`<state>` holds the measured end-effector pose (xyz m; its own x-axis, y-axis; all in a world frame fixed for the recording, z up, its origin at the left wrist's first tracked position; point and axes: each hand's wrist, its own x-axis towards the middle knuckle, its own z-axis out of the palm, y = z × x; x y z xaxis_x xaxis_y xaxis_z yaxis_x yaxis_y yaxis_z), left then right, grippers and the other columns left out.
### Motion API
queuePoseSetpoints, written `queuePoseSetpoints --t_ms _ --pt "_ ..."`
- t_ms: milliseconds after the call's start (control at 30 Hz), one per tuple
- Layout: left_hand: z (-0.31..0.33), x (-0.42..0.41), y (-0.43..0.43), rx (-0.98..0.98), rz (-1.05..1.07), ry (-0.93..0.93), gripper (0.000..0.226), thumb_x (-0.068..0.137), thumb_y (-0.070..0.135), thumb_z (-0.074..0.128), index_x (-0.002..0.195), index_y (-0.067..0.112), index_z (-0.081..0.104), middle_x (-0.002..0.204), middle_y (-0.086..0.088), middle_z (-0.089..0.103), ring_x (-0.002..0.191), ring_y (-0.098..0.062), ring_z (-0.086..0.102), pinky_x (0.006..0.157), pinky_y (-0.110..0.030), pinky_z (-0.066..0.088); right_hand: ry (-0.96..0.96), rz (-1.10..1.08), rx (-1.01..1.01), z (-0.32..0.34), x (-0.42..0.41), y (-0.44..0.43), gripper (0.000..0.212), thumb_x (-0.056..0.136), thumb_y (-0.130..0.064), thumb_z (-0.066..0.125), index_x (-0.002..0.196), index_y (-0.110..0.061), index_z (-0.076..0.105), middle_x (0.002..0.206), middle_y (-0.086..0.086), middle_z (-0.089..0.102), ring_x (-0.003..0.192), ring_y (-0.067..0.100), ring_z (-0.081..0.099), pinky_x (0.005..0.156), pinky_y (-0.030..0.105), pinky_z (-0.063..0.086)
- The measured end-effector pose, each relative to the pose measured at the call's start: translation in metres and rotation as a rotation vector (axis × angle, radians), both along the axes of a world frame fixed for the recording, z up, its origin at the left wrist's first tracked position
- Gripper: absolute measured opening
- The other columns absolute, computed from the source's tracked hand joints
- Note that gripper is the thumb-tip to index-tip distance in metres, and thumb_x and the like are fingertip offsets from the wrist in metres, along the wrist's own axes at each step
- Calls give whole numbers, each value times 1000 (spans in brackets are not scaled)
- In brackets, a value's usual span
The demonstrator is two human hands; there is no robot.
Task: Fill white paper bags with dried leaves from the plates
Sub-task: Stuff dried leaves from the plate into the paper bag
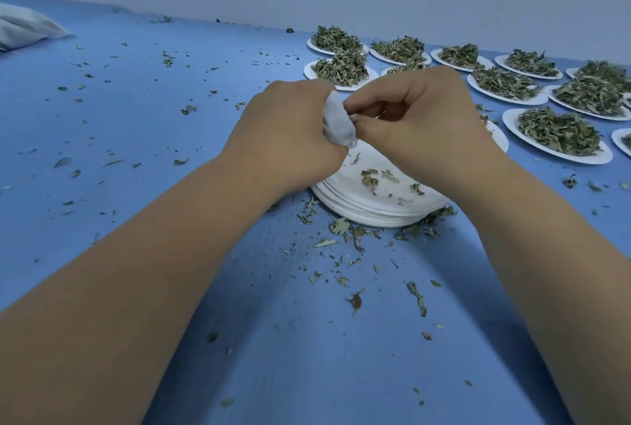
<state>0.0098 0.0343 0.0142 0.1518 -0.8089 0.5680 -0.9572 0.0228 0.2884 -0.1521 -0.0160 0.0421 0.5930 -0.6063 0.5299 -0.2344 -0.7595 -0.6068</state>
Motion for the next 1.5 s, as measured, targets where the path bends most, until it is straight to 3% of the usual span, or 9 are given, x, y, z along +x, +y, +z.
queuePoseSetpoints --t_ms 133,267,467,633,767,933,1100,1333,1500 --pt "6 -3 6 57 -47 -81 26 67 46 51 65 34 28 58 12 36 53 -1 33 50 -25 19 -26 -18 25 0 4 4 16 75 -3 74 79 -19 71 74 -7 71 65 5 67 62 16 50" --pt "11 -2 10 100 -82 -117 29 76 45 63 70 31 38 62 12 41 57 -3 38 51 -26 24 -16 -60 1 -3 6 2 22 70 -7 75 79 -20 60 75 -3 67 62 8 58 59 11 40" --pt "10 -15 19 95 -285 -127 22 82 27 68 76 30 47 60 15 42 57 -3 42 55 -29 32 86 85 272 -2 6 -2 39 73 3 70 106 -17 63 87 -9 70 76 17 70 61 27 57" --pt "10 -17 20 -5 -380 44 18 78 20 71 87 23 57 79 11 60 74 -12 57 67 -34 48 78 221 533 -5 4 -7 32 74 -1 64 106 -4 61 82 12 57 77 22 53 69 44 42" --pt "11 -16 16 -147 -384 1 35 75 28 74 106 21 61 102 11 62 95 -11 55 83 -24 45 -20 227 571 -4 4 -6 22 75 6 62 89 -9 58 69 -3 57 66 12 55 58 28 43" --pt "13 0 19 -84 -341 154 80 72 62 77 138 28 48 133 16 52 122 -4 48 100 -19 36 -155 24 517 -1 1 -13 38 67 -8 67 102 -23 69 74 -6 70 63 10 59 59 29 46" --pt "17 0 20 -148 -233 395 26 91 48 60 104 25 63 98 8 63 86 -1 56 76 -18 46 -213 -71 315 -3 2 -10 20 83 -13 77 93 -30 77 69 -17 64 60 7 64 52 17 45" --pt "12 -7 17 -106 -205 446 10 85 23 75 88 21 66 73 8 63 60 -3 53 61 -15 47 -140 -165 181 -7 4 -11 15 77 -15 74 85 -28 72 70 -12 60 62 11 65 61 30 52" --pt "13 -15 16 -110 -208 508 11 82 18 76 78 23 67 64 9 63 58 -12 63 62 -20 52 -35 -206 70 -10 3 -15 14 75 -18 71 79 -29 64 68 -10 60 56 3 56 55 13 43"
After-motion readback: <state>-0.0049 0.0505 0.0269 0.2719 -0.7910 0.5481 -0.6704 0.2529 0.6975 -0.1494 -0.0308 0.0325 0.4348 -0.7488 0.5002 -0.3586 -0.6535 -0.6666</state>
